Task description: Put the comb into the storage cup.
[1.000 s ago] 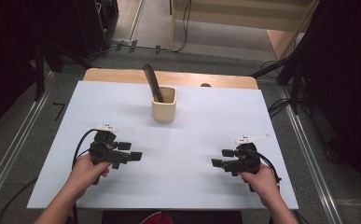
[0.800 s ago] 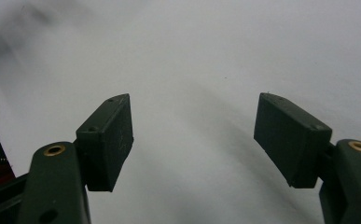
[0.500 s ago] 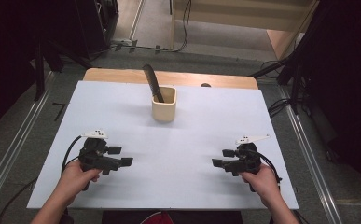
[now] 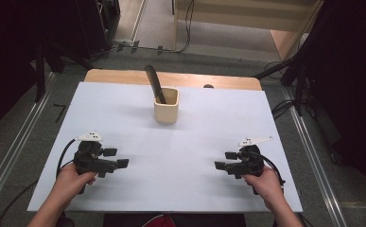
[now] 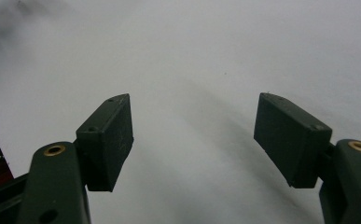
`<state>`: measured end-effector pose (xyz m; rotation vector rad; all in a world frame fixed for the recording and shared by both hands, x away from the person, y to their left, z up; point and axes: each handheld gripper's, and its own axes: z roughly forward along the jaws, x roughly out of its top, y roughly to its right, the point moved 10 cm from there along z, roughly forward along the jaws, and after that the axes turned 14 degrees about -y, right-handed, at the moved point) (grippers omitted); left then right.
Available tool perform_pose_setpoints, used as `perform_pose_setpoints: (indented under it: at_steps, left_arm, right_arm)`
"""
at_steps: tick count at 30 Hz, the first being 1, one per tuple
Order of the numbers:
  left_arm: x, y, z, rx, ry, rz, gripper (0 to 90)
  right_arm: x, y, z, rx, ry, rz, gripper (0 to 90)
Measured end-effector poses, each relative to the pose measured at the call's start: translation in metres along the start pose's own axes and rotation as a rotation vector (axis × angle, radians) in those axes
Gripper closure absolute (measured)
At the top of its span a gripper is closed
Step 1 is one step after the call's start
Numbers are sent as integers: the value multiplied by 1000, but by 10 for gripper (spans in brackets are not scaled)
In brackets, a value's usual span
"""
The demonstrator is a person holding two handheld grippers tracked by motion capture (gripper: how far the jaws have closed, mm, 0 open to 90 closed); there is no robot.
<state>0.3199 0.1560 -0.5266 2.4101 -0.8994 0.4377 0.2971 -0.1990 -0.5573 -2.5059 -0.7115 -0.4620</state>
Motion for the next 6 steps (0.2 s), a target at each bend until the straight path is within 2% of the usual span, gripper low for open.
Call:
perform_pose_setpoints:
  at_steps: [6]
  left_arm:
    - [0, 0, 0, 1, -3, 5, 232]
  right_arm:
    - [-1, -1, 1, 5, -5, -3, 264]
